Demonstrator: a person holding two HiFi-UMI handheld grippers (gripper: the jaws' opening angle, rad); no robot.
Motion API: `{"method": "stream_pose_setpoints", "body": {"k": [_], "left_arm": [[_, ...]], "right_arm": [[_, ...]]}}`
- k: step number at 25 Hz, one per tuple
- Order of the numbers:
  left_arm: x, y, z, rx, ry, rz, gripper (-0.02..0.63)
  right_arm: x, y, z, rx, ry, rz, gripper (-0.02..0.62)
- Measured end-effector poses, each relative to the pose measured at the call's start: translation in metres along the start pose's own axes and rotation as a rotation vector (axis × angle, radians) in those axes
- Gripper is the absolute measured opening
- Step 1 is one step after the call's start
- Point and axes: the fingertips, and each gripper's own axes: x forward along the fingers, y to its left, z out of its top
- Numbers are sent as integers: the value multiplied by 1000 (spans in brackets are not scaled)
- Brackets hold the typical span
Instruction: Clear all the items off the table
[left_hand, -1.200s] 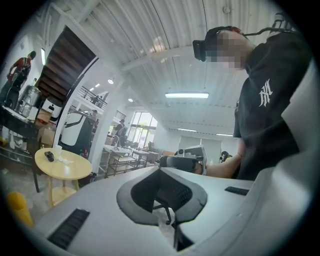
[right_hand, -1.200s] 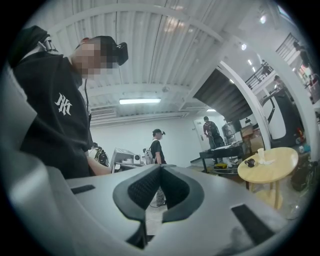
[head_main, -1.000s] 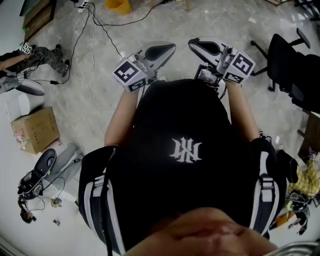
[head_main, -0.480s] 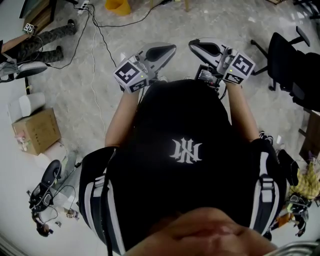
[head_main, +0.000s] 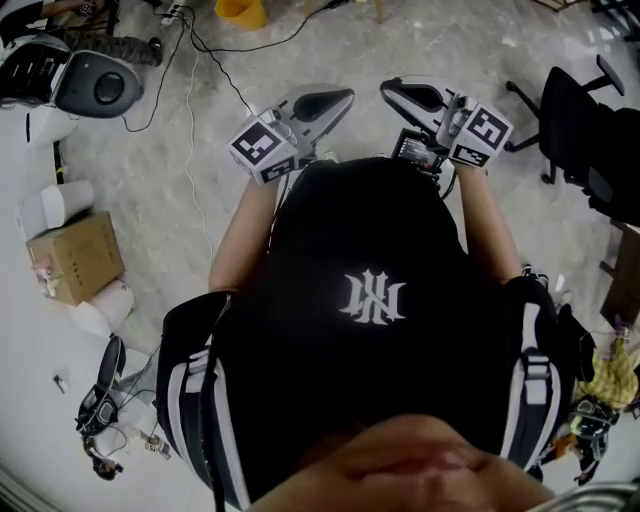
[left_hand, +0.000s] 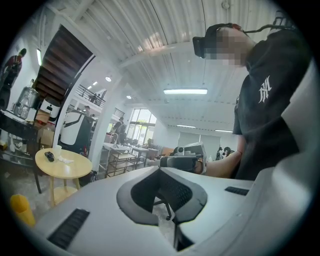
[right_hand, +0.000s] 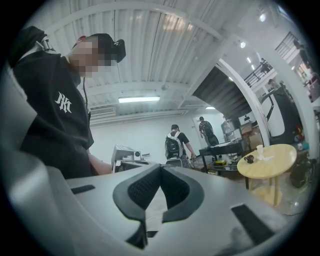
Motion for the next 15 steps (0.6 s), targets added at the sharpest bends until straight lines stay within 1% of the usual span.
{"method": "stream_pose_setpoints", "body": {"k": [3, 10, 15], "left_arm": [[0, 0, -2, 10, -1, -8, 12], [-1, -1, -6, -22, 11, 11, 12], [0, -1, -8, -17, 13, 19, 12]], "right_arm": [[1, 0, 1, -1, 1, 2, 3], [0, 0, -2, 5, 4, 5, 3], [-1, -1, -4, 10, 2, 5, 3]]}}
